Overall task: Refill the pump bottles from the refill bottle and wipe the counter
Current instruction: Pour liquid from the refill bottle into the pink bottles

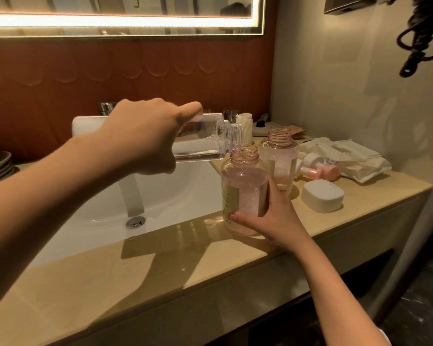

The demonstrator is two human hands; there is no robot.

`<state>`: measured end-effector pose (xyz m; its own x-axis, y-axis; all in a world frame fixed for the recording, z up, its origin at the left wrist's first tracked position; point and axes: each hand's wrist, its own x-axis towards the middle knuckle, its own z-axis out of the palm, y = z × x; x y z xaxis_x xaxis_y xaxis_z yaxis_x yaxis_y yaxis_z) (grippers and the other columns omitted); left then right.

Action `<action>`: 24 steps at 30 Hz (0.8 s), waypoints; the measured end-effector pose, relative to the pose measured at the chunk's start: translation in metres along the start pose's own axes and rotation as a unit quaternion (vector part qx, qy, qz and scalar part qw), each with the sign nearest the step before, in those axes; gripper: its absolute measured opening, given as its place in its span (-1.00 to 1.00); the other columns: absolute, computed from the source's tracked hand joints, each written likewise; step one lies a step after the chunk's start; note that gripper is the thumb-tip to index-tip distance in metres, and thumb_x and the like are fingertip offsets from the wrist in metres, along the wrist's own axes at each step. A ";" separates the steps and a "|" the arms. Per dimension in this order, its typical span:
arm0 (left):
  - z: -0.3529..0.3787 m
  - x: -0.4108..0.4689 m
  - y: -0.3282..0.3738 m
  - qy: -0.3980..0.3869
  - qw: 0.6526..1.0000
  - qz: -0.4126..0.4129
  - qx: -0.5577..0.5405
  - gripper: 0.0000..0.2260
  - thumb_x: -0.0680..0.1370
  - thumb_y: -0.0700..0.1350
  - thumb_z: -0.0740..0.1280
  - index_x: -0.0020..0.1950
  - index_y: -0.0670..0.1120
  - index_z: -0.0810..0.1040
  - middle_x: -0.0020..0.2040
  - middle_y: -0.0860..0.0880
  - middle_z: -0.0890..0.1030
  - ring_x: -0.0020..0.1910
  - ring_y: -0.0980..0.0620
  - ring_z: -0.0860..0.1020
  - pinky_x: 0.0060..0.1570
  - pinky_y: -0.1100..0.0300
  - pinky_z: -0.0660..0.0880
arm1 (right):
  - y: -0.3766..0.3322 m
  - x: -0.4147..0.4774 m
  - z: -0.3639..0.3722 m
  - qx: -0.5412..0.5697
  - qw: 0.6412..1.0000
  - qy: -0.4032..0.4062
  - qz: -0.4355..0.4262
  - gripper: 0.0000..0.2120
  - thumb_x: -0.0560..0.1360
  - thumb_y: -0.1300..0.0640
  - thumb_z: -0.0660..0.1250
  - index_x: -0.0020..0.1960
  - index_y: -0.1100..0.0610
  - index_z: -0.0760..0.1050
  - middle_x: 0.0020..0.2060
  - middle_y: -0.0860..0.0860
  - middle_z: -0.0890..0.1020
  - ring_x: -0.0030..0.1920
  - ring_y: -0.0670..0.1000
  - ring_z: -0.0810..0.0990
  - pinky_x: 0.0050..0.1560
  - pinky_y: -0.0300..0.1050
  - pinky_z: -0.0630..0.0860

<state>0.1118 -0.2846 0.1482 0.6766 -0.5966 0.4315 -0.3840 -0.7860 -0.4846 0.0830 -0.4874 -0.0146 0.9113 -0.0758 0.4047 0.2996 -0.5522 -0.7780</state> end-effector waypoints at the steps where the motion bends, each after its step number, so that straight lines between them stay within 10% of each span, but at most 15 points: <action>1: 0.000 0.000 0.000 -0.001 1.000 0.000 -0.001 -0.29 0.39 -0.08 0.46 0.41 0.04 0.13 -0.08 -0.03 0.54 -0.24 0.02 0.46 -0.51 0.28 0.23 | 0.000 0.000 0.000 -0.003 1.000 0.000 0.002 -0.07 0.23 -0.11 0.53 0.41 -0.18 0.03 0.34 -0.13 0.33 0.27 -0.14 0.27 0.19 -0.23 0.27; 24: -0.003 0.000 0.000 -0.010 1.000 0.001 0.001 -0.31 0.40 -0.08 0.45 0.41 0.03 0.14 -0.11 -0.03 0.52 -0.25 0.03 0.46 -0.52 0.29 0.21 | 0.000 -0.001 0.000 -0.009 1.000 0.000 0.006 -0.09 0.23 -0.14 0.53 0.34 -0.27 -0.02 0.38 -0.10 0.31 0.32 -0.10 0.28 0.22 -0.22 0.25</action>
<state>0.1098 -0.2850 0.1502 0.6877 -0.5953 0.4155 -0.3842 -0.7841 -0.4874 0.0824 -0.4873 -0.0148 0.9149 -0.0832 0.3950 0.2830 -0.5656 -0.7746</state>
